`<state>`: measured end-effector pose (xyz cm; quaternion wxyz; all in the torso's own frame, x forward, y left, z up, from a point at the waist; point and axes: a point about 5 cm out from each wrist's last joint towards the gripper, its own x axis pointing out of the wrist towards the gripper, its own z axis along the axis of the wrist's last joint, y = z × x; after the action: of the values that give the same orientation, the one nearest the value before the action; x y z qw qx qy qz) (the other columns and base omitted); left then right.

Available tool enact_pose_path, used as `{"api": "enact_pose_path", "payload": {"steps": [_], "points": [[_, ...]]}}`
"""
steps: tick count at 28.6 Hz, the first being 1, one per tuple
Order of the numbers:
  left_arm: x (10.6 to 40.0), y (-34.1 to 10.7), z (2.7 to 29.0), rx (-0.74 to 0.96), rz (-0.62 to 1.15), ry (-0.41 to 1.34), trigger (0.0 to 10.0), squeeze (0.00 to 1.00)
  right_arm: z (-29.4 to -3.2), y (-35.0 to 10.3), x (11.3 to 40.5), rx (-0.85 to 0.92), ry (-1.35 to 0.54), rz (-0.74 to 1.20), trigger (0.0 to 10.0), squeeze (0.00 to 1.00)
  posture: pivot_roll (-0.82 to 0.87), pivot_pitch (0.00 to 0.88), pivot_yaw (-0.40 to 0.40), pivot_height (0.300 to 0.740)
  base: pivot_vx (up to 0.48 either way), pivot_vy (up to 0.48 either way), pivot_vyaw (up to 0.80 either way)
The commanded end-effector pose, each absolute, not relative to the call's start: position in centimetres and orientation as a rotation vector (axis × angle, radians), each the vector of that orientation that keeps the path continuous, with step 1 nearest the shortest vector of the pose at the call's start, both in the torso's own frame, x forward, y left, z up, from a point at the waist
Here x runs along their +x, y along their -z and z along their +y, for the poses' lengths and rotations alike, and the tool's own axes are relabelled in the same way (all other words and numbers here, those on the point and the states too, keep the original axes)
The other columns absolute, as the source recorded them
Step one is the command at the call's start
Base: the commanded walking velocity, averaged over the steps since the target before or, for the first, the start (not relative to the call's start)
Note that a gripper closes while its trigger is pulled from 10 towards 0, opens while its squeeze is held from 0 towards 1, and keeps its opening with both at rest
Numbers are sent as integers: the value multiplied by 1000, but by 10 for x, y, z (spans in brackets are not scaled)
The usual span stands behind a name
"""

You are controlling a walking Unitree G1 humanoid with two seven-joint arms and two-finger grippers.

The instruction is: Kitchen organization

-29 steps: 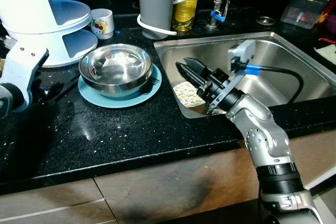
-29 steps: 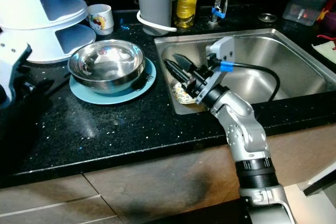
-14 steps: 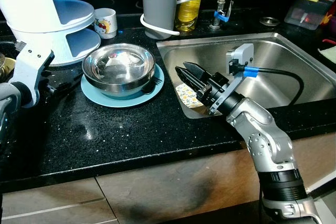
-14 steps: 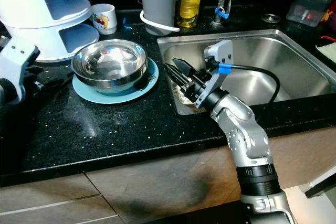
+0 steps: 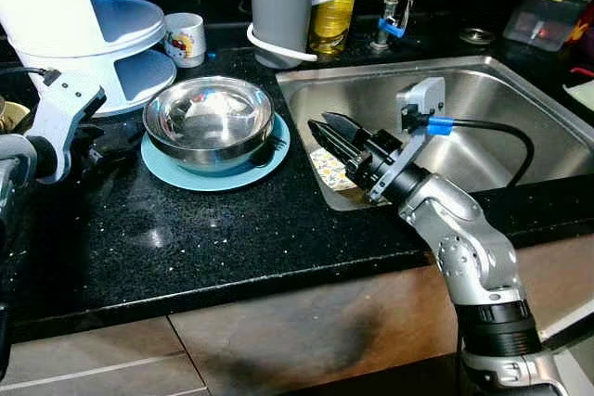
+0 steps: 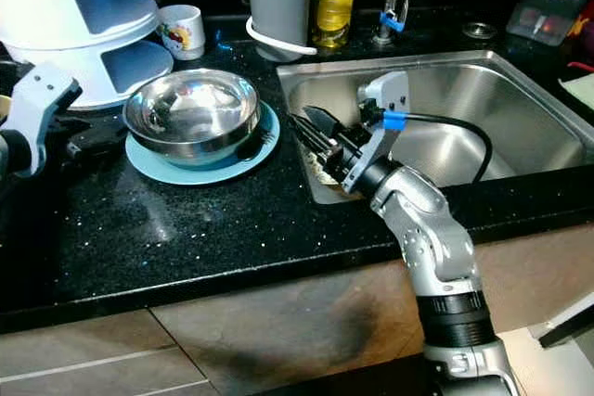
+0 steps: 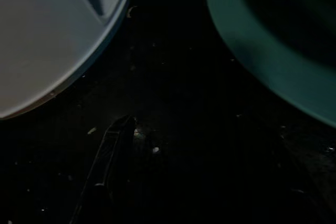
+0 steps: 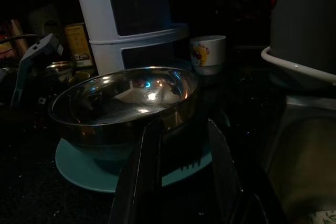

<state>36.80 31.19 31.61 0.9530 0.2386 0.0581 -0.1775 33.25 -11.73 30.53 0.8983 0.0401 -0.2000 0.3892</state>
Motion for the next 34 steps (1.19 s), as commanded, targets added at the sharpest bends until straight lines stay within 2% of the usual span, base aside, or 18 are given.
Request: {"api": "enact_pose_path", "payload": {"steps": [1, 7, 14, 19, 25, 27, 28, 29, 30, 34], "points": [[370, -304, 313, 502, 189, 362, 10000, 0, -114, -308, 328, 88, -825, -423, 10000, 0, 32, 272, -21, 740, 0, 0, 0], [373, -303, 310, 507, 213, 375, 10000, 0, -117, -310, 331, 110, -809, -424, 10000, 0, 23, 271, -26, 740, 0, 0, 0], [377, -307, 307, 687, 271, 333, 10000, 0, -121, -312, 333, 128, -779, -426, 10000, 0, 24, 271, -23, 740, 0, 0, 0], [378, -308, 307, 747, 292, 323, 10000, 0, -121, -313, 333, 130, -775, -428, 10000, 0, 24, 271, -23, 740, 0, 0, 0], [379, -304, 306, 705, 299, 337, 10000, 0, -121, -313, 332, 138, -771, -426, 10000, 0, 28, 268, -7, 740, 0, 0, 0], [379, -303, 306, 667, 299, 342, 9647, 0, -121, -314, 332, 139, -769, -426, 10000, 0, 28, 268, -7, 740, 0, 0, 0], [379, -302, 306, 654, 300, 343, 4980, 0, -121, -314, 332, 140, -769, -426, 10000, 0, 25, 270, -8, 740, 0, 0, 0], [379, -302, 306, 654, 300, 343, 4980, 0, -121, -314, 332, 140, -769, -426, 10000, 0, 25, 270, -8, 740, 0, 0, 0], [378, -301, 306, 639, 305, 349, 78, 0, -121, -314, 332, 141, -769, -425, 10000, 0, 23, 271, -9, 740, 0, 0, 0], [377, -295, 307, 589, 339, 369, 0, 0, -120, -313, 333, 131, -779, -411, 10000, 0, 26, 270, -13, 740, 0, 0, 0]]}}
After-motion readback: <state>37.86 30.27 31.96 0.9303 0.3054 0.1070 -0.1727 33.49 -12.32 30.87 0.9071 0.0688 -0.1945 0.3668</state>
